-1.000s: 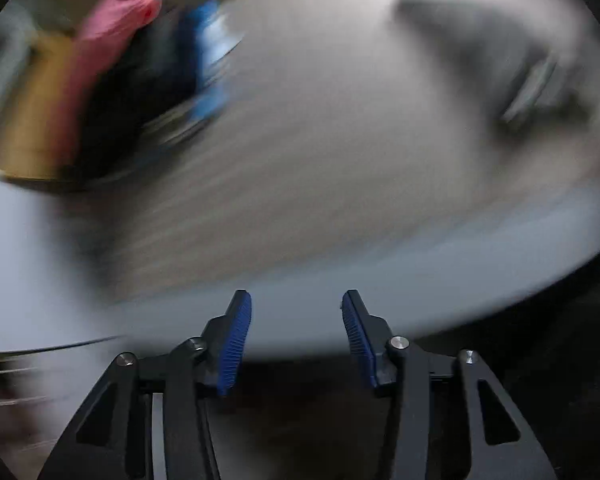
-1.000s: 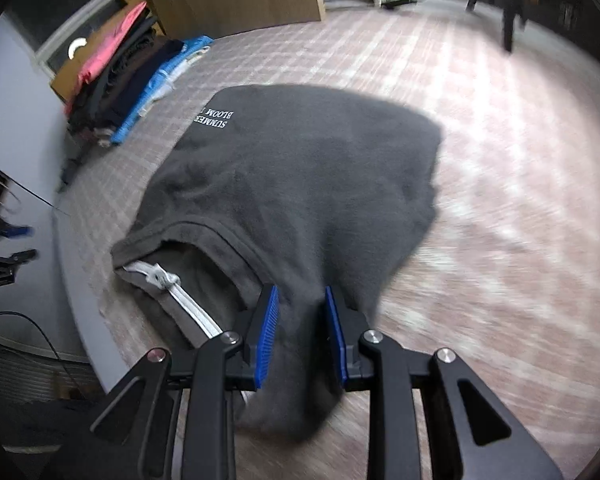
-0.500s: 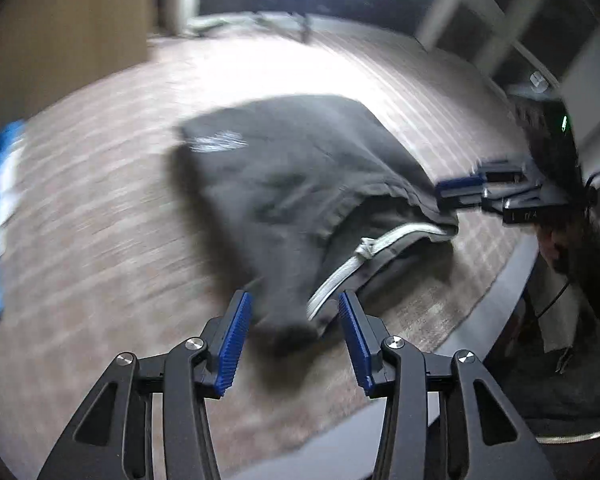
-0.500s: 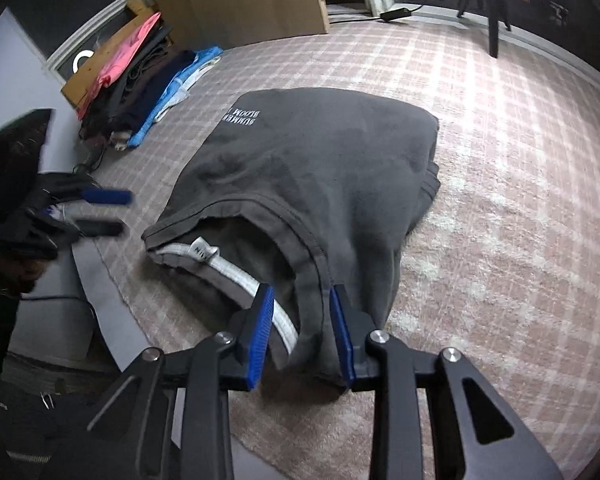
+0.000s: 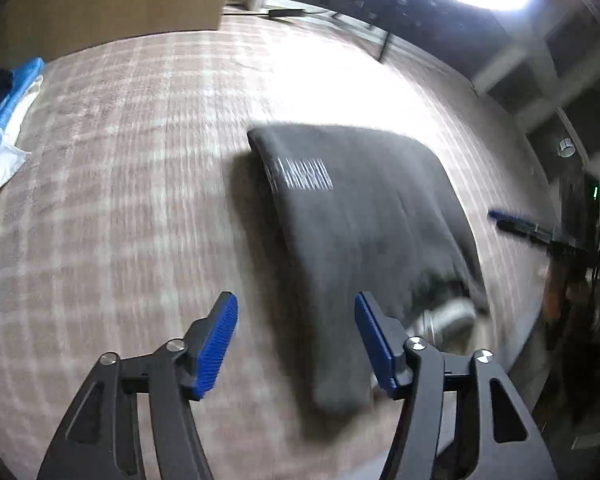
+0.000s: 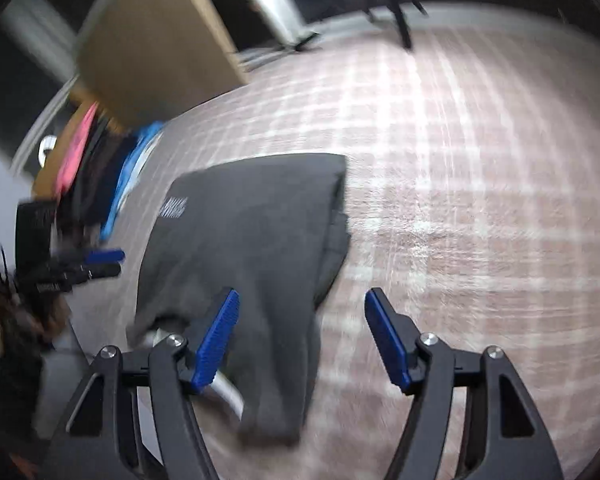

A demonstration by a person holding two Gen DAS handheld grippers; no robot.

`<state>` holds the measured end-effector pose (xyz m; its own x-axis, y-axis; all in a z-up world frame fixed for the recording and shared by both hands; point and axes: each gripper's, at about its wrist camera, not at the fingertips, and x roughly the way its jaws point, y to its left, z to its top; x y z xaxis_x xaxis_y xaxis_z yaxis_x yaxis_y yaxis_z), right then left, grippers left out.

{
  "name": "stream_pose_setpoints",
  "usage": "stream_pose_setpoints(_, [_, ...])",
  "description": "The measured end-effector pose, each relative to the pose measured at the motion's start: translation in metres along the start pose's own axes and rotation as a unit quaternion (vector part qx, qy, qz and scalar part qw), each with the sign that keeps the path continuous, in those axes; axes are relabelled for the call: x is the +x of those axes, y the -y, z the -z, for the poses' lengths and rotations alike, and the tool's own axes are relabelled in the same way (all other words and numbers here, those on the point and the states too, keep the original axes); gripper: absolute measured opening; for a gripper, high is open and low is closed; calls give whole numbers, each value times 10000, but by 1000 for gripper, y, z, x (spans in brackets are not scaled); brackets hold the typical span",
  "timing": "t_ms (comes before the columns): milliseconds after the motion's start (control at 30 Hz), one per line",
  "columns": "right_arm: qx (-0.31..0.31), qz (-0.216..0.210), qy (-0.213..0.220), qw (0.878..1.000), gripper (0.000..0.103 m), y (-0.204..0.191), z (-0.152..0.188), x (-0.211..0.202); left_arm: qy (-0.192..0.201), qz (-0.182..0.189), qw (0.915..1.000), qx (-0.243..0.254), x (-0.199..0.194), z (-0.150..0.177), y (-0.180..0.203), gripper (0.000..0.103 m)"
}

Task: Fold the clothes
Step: 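Grasp the folded sweatshirt edge with both grippers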

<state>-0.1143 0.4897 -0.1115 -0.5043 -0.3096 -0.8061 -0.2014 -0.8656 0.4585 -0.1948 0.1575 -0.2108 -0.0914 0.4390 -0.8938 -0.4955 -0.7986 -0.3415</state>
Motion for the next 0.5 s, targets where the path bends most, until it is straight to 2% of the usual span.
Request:
stream_pose_setpoints(67, [329, -130, -81, 9993, 65, 11, -5, 17, -46, -47, 10000, -3, 13, -9, 2, 59])
stream_pose_setpoints(133, [325, -85, -164, 9993, 65, 11, -3, 29, -120, -18, 9999, -40, 24, -15, 3, 59])
stream_pose_setpoints(200, [185, -41, -171, 9997, 66, 5, 5, 35, -243, 76, 9996, -96, 33, -20, 1, 59])
stream_pose_setpoints(233, [114, -48, -153, 9998, 72, 2, 9, 37, -305, 84, 9995, -69, 37, -21, 3, 59])
stream_pose_setpoints(300, [-74, -9, -80, 9999, 76, -2, 14, 40, -432, 61, 9990, 41, 45, -20, 8, 59])
stream_pose_setpoints(333, [-169, 11, -43, 9998, 77, -4, 17, 41, -453, 54, 9989, 99, 47, -21, 10, 62])
stream_pose_setpoints(433, [-451, 242, -37, 9987, 78, -18, 24, 45, -469, 35, 9986, 255, 51, -24, 16, 66])
stream_pose_setpoints(500, [-504, 129, -118, 9986, 74, -23, 26, 49, -468, 24, 9983, 348, 52, -27, 18, 67])
